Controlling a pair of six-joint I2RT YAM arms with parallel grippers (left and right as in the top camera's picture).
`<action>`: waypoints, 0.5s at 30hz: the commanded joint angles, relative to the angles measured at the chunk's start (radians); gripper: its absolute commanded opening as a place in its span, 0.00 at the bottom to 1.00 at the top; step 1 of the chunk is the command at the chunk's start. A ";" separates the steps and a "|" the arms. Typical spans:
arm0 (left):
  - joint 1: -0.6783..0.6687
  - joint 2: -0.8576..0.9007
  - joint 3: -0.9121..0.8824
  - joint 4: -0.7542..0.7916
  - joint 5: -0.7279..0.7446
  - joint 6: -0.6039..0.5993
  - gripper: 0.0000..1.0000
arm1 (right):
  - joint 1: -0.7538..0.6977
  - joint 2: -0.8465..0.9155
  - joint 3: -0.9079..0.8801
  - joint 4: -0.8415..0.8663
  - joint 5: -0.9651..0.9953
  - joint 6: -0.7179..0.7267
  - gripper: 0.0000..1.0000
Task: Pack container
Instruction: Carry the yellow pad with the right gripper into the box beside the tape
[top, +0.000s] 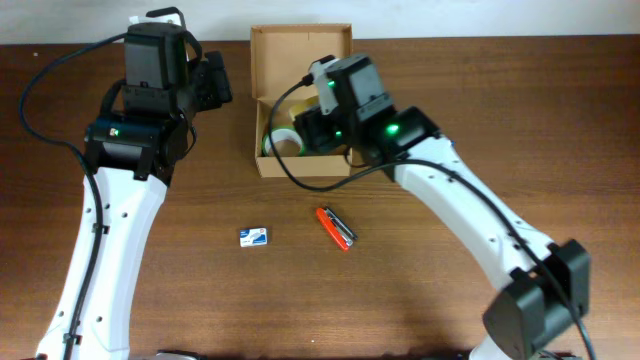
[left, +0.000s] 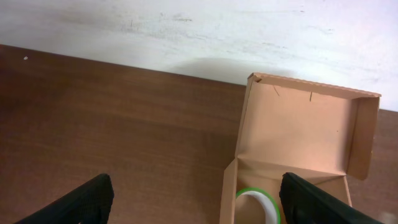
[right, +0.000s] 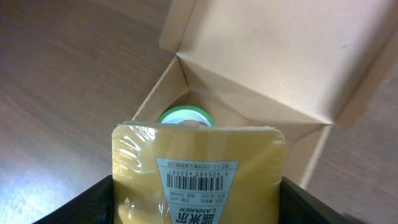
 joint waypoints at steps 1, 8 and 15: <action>0.005 -0.023 0.016 0.005 -0.008 0.005 0.86 | 0.015 0.074 0.018 0.012 0.092 0.118 0.76; 0.005 -0.023 0.016 0.005 -0.008 0.005 0.86 | 0.013 0.174 0.018 0.064 0.177 0.161 0.76; 0.005 -0.023 0.016 0.005 -0.008 0.005 0.86 | 0.007 0.218 0.018 0.088 0.258 0.165 0.76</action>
